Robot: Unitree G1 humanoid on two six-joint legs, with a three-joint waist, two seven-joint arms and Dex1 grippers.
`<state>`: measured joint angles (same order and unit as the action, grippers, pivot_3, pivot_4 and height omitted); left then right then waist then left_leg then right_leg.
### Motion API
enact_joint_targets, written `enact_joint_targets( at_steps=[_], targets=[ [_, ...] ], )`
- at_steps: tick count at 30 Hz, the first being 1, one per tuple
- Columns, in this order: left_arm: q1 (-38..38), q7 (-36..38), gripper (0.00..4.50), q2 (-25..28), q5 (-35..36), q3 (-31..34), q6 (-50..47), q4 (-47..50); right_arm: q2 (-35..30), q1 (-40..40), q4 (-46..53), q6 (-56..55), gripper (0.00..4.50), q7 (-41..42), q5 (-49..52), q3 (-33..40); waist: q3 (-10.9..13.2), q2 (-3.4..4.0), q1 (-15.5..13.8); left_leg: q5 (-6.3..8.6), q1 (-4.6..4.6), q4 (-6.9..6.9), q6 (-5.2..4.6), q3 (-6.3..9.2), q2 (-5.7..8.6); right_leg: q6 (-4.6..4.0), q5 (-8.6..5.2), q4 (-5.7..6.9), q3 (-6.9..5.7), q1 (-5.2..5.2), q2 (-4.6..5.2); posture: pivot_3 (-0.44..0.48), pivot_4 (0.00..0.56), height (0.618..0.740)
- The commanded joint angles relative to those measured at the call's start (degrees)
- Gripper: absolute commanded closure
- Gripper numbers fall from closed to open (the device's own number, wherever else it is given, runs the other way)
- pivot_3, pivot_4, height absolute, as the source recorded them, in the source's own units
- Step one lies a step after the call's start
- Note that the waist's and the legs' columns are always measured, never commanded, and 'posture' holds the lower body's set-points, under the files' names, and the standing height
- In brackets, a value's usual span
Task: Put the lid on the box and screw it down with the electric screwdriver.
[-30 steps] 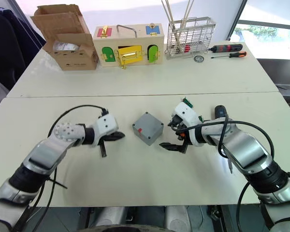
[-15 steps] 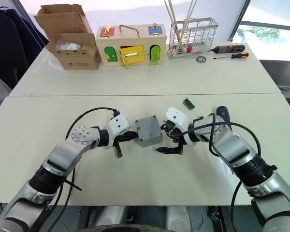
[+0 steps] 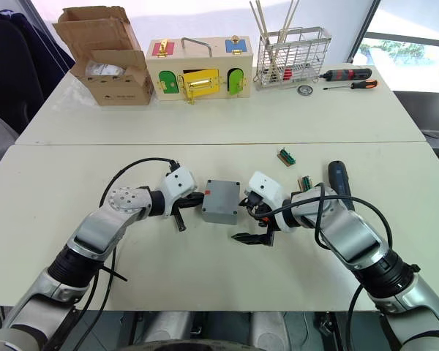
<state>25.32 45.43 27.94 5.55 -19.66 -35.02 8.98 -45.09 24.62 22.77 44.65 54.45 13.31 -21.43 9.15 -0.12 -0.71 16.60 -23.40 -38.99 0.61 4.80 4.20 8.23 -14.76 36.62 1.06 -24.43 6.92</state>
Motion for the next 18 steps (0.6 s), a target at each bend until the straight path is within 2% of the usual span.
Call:
enact_joint_targets(
  at_steps=[1, 5, 8, 10, 12, 15, 18],
  targets=[
    [-0.7, 2.7, 4.5, 1.6, 1.2, -0.6, -0.6, 4.8, -0.5, 0.2, 0.8, -0.9, 0.02, -1.2, -0.4, 3.3, 0.0, 0.0, 0.0, 0.0, 0.0, 0.0, 0.0, 0.0, 0.0, 0.0, 0.0, 0.0, 0.0, 0.0, 0.0, 0.0, 0.15, 0.73],
    [-1.6, 3.5, 4.5, 2.1, 1.4, -0.8, -2.0, 6.7, -1.1, 0.0, 1.2, -0.3, 0.02, -1.3, -0.1, 4.8, 0.0, 0.0, -0.1, 0.0, 0.0, 0.0, 0.0, 0.0, 0.01, 0.0, 0.0, 0.0, 0.0, 0.01, 0.01, 0.0, 0.15, 0.73],
    [-2.3, 3.3, 4.5, 3.7, 0.6, -0.2, -2.6, 8.2, -7.6, -1.9, 3.1, -0.3, 0.02, 0.5, -0.9, 8.5, 0.0, 0.01, -0.2, 0.01, 0.0, 0.0, -0.01, 0.01, 0.01, 0.0, 0.0, -0.01, 0.0, 0.01, 0.02, 0.0, 0.15, 0.73],
    [-2.4, 3.3, 4.5, 5.3, 1.9, 2.9, -3.8, 9.1, -11.2, -3.1, 4.0, 2.3, 0.02, 0.8, 1.2, 15.1, 0.0, 0.0, -0.1, 0.02, -0.03, 0.0, -0.03, 0.0, 0.05, 0.0, 0.0, -0.06, 0.0, 0.03, 0.06, 0.0, 0.15, 0.73],
    [-0.4, 4.8, 4.5, 6.5, 6.9, 8.6, -7.0, 10.7, -13.0, -5.2, 3.8, 5.9, 0.02, 0.3, 4.1, 23.5, 0.0, 0.0, 0.0, 0.05, -0.03, -0.01, -0.08, -0.03, 0.04, 0.0, 0.0, -0.06, 0.02, 0.03, 0.06, 0.0, 0.15, 0.73],
    [1.1, 9.3, 4.5, 9.5, 12.7, 11.9, -8.9, 14.5, -9.7, -7.5, 3.7, 11.7, 0.02, -2.6, 8.8, 32.6, 0.0, 0.0, 0.0, 0.19, -0.01, 0.0, -0.33, 0.05, -0.06, 0.0, 0.0, -0.02, -0.04, 0.02, -0.02, 0.0, 0.15, 0.73],
    [1.9, 11.5, 4.5, 11.0, 16.4, 12.8, -10.1, 17.0, -5.4, -8.7, 3.4, 14.8, 0.02, -7.0, 10.6, 37.2, 0.0, 0.0, 0.0, 0.16, 0.02, 0.08, -0.26, 0.01, -0.06, 0.0, 0.0, -0.04, 0.0, 0.02, -0.01, 0.0, 0.15, 0.73]
  ],
)
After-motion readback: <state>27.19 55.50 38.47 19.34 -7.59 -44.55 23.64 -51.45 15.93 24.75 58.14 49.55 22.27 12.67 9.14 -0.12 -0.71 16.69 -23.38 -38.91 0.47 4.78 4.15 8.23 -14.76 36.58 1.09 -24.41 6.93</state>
